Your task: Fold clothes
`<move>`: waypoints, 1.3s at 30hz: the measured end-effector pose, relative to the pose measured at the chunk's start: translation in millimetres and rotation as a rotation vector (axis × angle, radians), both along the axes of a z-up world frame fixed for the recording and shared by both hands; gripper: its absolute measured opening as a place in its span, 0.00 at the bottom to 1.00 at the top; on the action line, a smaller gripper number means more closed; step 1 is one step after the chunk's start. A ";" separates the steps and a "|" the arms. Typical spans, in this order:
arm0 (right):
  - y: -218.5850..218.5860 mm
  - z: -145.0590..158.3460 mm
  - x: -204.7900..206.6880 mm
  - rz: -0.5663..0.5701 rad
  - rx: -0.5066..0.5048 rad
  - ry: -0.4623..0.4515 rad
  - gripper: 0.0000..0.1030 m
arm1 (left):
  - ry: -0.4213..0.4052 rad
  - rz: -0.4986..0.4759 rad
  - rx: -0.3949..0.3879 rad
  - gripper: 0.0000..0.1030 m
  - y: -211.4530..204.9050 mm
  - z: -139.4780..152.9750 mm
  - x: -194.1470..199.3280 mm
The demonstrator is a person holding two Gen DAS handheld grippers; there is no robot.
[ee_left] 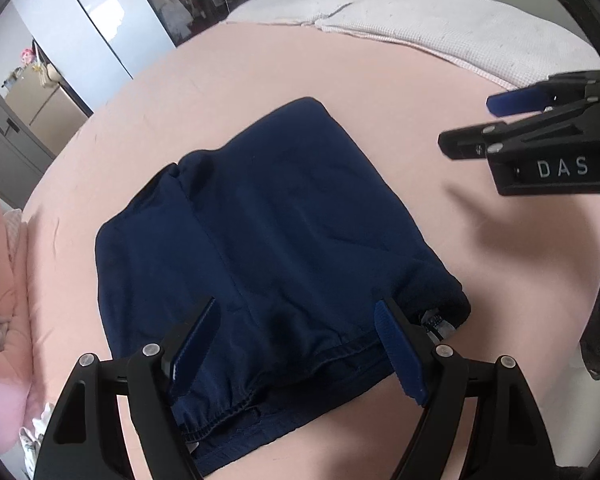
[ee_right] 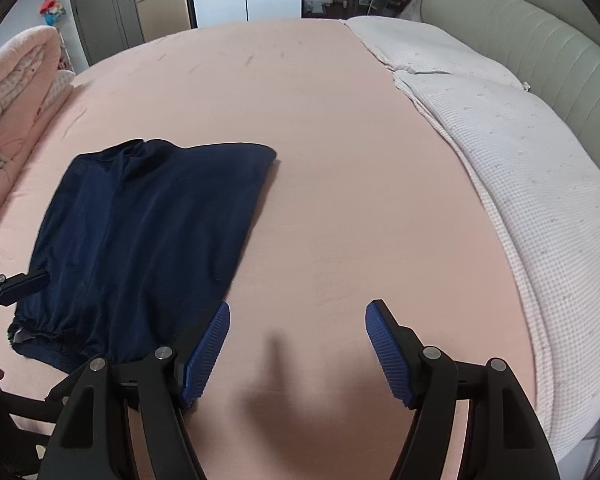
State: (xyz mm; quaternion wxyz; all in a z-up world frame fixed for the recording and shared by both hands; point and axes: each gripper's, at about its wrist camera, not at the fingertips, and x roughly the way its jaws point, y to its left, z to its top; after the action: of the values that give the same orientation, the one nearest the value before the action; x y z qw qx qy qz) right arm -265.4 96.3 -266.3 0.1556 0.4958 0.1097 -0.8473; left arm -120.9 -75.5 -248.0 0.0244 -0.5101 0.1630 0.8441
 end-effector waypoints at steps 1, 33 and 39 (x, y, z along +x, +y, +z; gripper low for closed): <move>-0.5 0.4 -1.8 0.000 0.010 -0.002 0.68 | -0.005 0.003 -0.006 0.76 0.9 -0.3 -1.0; -31.6 -0.1 -71.7 0.113 0.058 -0.235 0.68 | -0.341 0.134 0.153 0.76 8.6 -18.9 -44.5; -27.7 -5.1 -76.8 0.088 0.064 -0.244 0.68 | -0.351 0.158 0.063 0.76 14.8 -18.7 -49.8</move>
State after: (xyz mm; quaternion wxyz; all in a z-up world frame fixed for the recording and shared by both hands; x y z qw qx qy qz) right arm -342.2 68.6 -271.4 0.1887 0.5945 0.1386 -0.7693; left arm -170.7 -60.7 -266.8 0.0021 -0.6597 0.0891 0.7462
